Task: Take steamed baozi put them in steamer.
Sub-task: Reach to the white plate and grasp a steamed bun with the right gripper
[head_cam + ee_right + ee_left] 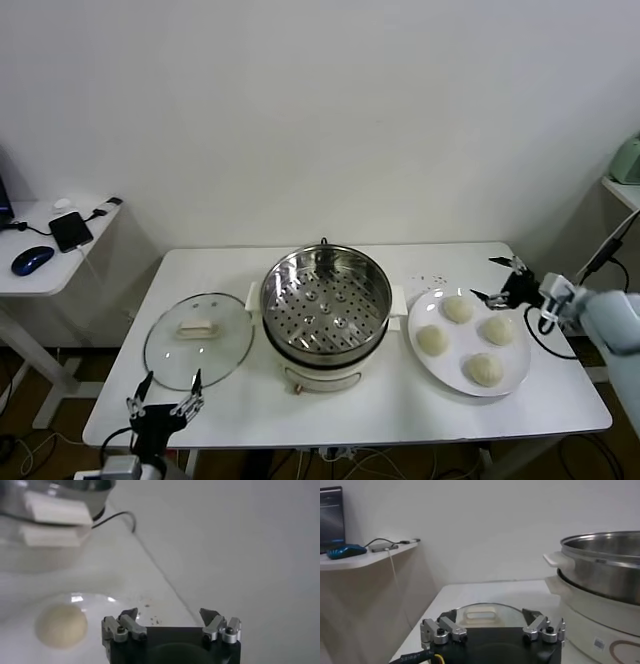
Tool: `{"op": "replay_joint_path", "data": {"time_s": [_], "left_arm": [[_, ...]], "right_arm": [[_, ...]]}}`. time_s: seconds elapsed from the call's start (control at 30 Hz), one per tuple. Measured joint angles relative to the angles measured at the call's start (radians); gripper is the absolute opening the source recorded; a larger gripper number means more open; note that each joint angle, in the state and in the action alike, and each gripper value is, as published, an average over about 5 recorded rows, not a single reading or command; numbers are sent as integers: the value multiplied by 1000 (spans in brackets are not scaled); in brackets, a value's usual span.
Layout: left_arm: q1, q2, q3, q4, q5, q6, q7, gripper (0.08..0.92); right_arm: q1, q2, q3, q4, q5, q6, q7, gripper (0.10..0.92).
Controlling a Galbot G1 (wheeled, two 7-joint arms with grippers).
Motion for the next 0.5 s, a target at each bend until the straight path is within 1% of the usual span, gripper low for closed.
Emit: {"op": "replay_joint_path", "data": {"time_s": [0.23,0.5], "left_arm": [[2,-7,-9,0,-2,4,-1,823],[8,-15,-25,-4,-11,11,-3,823]], "right_arm": [[196,38,-196,-161,-160,82,-150,823],[272,115,-263,-302,-260,145,-209,823]]}}
